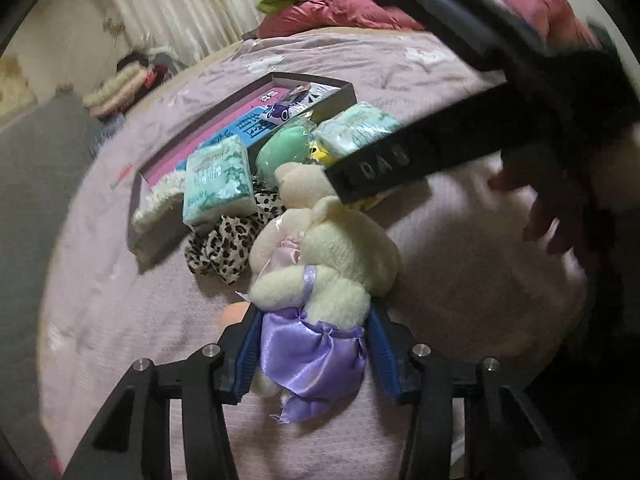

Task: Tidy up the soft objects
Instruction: 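Grasp the cream plush bear with the left tool while the right tool grasps the green tissue pack, then lift the plush bear with the left tool while the right tool lifts the tissue pack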

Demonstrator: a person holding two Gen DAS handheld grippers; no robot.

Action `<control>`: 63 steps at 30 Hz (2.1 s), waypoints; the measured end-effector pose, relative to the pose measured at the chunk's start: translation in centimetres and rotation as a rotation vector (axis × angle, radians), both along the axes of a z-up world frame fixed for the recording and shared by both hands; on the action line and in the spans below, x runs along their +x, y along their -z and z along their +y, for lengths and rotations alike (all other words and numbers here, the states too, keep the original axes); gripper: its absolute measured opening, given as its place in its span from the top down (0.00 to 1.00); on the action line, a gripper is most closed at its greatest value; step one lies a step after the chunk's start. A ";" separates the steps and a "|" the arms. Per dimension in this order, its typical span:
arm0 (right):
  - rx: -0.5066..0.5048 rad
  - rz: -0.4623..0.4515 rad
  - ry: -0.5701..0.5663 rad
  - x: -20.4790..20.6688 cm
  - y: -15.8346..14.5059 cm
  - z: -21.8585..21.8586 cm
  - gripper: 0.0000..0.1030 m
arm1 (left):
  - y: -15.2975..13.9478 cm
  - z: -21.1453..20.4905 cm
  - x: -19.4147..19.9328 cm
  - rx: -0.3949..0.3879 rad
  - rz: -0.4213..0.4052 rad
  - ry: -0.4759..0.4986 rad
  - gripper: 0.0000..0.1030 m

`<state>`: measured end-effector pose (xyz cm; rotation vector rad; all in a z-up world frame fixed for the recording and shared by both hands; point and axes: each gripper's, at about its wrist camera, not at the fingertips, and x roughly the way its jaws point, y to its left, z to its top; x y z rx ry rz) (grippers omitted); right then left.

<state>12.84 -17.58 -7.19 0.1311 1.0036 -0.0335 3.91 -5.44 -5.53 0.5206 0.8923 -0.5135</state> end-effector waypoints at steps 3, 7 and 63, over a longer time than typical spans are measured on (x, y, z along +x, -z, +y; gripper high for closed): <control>0.005 0.009 -0.001 0.0 0.4 -0.4 0.24 | -0.6 1.1 1.0 -0.105 0.060 -0.046 0.54; 0.027 -0.009 -0.015 -0.6 0.3 -1.0 0.40 | -0.9 2.4 1.7 -0.229 0.132 -0.077 0.56; 0.111 -0.094 -0.022 -3.5 -1.5 -3.4 0.49 | 1.2 4.0 -0.9 -0.285 0.343 -0.103 0.57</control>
